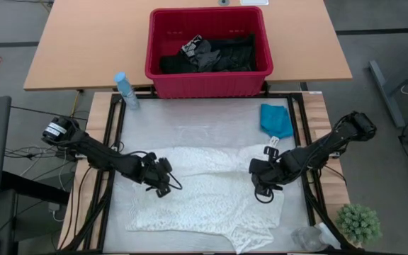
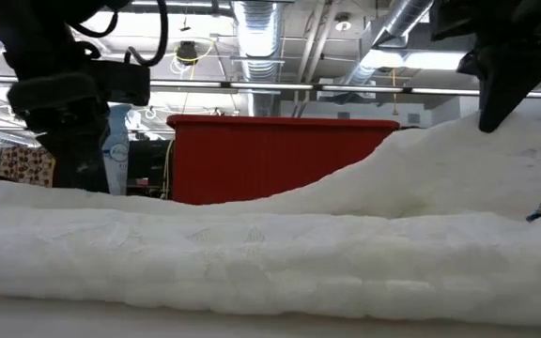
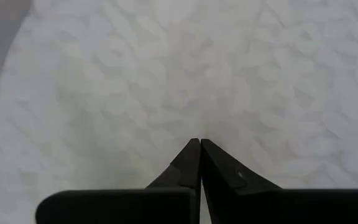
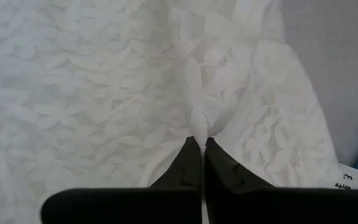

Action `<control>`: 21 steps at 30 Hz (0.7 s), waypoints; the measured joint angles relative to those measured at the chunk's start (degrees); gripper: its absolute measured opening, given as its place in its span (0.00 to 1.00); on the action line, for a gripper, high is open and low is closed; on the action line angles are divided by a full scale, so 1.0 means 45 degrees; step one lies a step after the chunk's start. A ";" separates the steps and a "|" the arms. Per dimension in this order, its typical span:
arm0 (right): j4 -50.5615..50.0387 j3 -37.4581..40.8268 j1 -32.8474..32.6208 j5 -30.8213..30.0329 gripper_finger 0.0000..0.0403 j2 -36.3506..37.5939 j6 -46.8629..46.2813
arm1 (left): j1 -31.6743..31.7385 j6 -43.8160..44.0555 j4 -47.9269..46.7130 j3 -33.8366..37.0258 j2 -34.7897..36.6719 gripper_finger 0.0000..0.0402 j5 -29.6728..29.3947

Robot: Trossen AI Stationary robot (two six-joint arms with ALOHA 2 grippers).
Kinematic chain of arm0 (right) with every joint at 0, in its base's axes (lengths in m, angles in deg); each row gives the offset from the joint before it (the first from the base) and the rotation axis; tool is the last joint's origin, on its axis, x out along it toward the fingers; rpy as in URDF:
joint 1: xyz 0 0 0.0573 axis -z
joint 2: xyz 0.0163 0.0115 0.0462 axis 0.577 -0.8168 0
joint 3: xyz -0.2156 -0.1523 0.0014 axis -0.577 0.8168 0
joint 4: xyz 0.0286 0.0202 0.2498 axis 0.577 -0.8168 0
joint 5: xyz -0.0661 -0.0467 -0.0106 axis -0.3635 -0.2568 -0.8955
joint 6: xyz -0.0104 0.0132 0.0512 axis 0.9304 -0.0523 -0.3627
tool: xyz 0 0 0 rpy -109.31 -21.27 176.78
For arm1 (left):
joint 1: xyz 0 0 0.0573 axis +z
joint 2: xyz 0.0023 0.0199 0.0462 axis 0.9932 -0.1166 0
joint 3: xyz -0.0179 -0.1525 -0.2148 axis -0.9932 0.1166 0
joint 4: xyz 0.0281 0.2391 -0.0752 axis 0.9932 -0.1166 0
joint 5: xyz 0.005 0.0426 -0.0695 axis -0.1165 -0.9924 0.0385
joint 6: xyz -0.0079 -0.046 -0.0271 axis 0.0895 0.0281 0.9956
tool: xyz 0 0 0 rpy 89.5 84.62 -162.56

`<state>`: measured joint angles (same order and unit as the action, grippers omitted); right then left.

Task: Fold laundry
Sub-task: Fold the white shirt

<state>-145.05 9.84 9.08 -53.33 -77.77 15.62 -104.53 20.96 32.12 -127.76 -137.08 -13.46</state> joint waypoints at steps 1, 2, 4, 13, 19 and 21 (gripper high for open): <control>0.0026 0.0000 -0.0039 0.0000 0.09 0.0000 0.0000 | 0.0003 0.0000 0.0000 0.0000 -0.0002 0.00 -0.0009; 0.0058 0.0000 -0.0038 0.0000 0.12 0.0000 0.0000 | 0.0002 0.0000 0.0002 0.0000 -0.0003 0.00 -0.0004; 0.0075 0.0000 -0.0036 0.0079 0.17 0.0000 0.0000 | -0.0012 0.0005 -0.0003 0.0000 0.0002 0.00 0.0014; 0.0064 0.0000 -0.0242 0.1349 0.40 0.0000 0.0415 | -0.0002 0.0341 -0.0876 0.0000 0.0002 0.00 0.0382; 0.0586 0.0443 -0.0300 -0.0210 0.49 0.0104 0.0625 | -0.0002 -0.0073 -0.0979 -0.0098 0.0060 0.00 0.0645; 0.0869 0.0999 0.0214 -0.0407 0.49 0.0131 0.0344 | 0.0084 -0.0374 -0.1002 -0.0189 0.0060 0.00 0.0238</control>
<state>-141.15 14.34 10.04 -55.16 -77.18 17.16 -104.15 19.28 27.61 -128.61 -136.81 -12.39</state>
